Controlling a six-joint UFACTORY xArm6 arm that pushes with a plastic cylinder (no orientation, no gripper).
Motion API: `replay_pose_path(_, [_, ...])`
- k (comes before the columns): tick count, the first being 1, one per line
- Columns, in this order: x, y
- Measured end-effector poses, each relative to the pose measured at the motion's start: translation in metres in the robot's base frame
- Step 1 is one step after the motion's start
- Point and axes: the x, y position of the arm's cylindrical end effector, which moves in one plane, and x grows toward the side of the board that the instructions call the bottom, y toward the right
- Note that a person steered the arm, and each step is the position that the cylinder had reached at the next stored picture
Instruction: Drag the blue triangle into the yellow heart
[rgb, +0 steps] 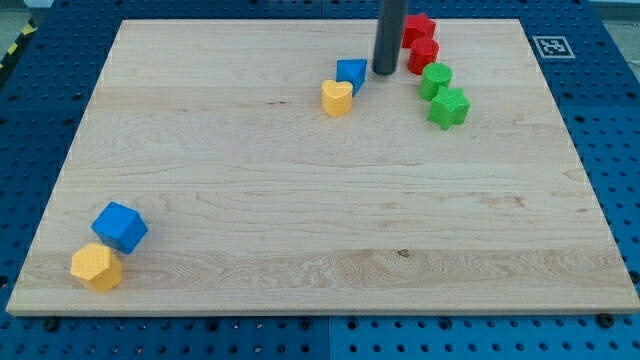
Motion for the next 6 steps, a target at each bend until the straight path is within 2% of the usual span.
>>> replay_pose_path(1, [-0.011, -0.018])
replay_pose_path(2, [-0.003, -0.016])
replay_pose_path(4, [0.062, -0.015])
replay_pose_path(6, [0.063, -0.029])
